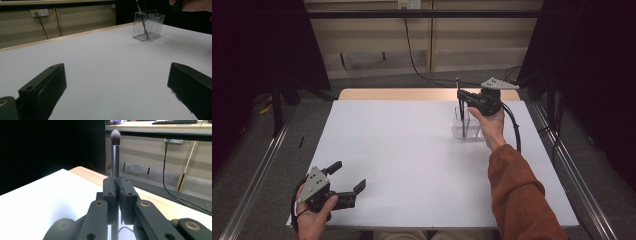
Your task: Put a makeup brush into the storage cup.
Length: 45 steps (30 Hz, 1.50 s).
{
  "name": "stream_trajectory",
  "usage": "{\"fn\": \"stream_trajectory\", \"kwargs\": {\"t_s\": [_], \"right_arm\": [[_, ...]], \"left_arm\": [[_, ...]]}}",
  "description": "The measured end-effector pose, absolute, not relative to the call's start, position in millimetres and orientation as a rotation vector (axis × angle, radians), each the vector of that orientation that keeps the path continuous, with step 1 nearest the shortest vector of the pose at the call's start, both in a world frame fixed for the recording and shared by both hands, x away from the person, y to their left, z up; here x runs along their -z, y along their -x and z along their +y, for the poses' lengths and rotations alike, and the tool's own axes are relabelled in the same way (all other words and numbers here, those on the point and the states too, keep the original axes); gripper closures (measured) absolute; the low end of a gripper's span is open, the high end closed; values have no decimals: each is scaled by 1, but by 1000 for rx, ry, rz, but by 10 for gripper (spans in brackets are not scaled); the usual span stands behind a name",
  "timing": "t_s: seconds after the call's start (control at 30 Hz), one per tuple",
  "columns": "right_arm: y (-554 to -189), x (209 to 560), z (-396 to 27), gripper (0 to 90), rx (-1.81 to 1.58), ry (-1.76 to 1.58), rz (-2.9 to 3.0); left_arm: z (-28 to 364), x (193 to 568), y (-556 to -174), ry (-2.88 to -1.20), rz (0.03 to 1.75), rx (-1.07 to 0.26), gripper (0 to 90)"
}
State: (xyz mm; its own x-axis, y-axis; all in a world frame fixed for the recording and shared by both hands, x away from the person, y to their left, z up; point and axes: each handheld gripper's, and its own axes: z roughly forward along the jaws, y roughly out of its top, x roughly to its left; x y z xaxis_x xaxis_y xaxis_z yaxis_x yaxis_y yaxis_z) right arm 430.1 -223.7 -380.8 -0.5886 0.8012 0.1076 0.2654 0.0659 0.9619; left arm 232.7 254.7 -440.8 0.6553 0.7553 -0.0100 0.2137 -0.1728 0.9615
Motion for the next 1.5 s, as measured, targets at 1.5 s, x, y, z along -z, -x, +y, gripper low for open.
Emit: {"fn": "stream_trajectory", "kwargs": {"t_s": [1.5], "right_arm": [[-427, 407, -230, 827, -1537, -1116, 1922]], "left_arm": [[254, 440, -232, -1717, 790, -587, 22]]}}
